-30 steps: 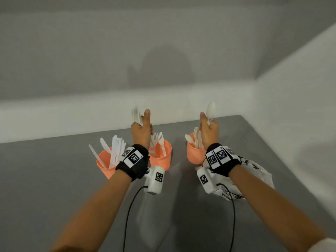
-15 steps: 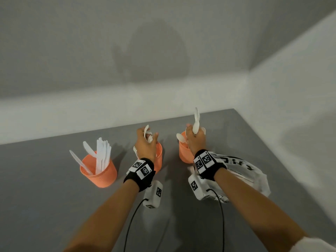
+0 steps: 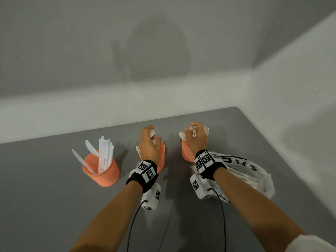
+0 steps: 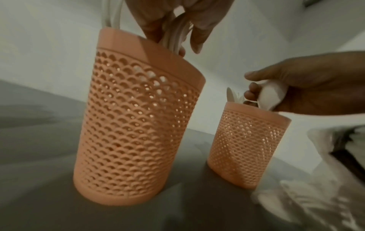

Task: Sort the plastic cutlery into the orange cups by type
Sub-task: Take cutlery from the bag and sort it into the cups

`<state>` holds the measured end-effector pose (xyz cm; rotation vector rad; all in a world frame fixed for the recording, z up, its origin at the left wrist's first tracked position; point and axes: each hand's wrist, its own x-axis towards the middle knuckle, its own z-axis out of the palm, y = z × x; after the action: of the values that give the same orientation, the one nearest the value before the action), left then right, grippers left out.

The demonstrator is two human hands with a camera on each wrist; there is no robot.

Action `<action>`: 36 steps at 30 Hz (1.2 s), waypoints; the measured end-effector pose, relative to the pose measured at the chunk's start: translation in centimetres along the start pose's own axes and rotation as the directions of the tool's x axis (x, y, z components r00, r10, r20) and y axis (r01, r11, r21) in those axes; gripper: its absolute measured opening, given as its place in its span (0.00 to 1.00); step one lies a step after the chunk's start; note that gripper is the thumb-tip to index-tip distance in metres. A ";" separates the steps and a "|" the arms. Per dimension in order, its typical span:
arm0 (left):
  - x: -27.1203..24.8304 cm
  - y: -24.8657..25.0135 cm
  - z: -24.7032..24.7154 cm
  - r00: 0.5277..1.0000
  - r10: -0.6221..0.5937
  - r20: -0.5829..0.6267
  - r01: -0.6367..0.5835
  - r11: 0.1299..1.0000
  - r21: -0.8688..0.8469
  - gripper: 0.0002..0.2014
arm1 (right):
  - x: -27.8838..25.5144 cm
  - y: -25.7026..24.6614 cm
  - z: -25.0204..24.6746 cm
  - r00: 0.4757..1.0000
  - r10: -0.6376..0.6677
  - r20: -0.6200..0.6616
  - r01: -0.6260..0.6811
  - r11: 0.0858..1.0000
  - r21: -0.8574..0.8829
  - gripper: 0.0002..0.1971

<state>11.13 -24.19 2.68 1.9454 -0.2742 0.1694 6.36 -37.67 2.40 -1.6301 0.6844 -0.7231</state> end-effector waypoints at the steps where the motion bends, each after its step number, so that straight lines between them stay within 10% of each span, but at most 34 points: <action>1: 0.1 -0.1 0.0 0.999 0.040 0.031 -0.042 0.997 0.063 0.16 | -0.1 -0.2 -0.1 1.000 -0.019 -0.024 0.019 0.999 -0.026 0.08; 9: -0.5 1.8 -0.6 0.958 0.102 0.269 -0.229 0.837 0.497 0.17 | -0.9 -1.4 -0.2 0.981 -0.187 -0.044 0.162 0.930 -0.328 0.15; 13: -1.4 3.9 -0.8 0.898 0.290 0.330 -0.365 0.911 0.193 0.24 | -1.4 -3.4 -1.5 0.962 -0.270 -0.046 0.250 0.935 -0.252 0.14; 21: -6.2 6.6 0.9 0.856 0.368 0.364 -0.312 0.928 -0.204 0.19 | -4.8 -5.1 -9.8 0.961 0.056 0.272 0.013 0.970 -0.243 0.10; 27: -9.7 5.1 3.4 0.792 0.249 0.557 -0.247 0.966 -0.081 0.09 | -6.3 -1.6 -15.4 0.849 0.392 0.354 0.176 0.422 -0.889 0.14; 36: -12.7 3.8 7.3 0.716 -0.163 0.679 0.074 0.985 0.158 0.16 | -5.9 2.9 -17.5 0.757 0.483 0.441 0.336 0.292 -0.896 0.42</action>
<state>-2.15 -30.87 0.18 2.0711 -0.6388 -0.6702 -10.94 -44.55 1.49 -2.7422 0.6755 0.6382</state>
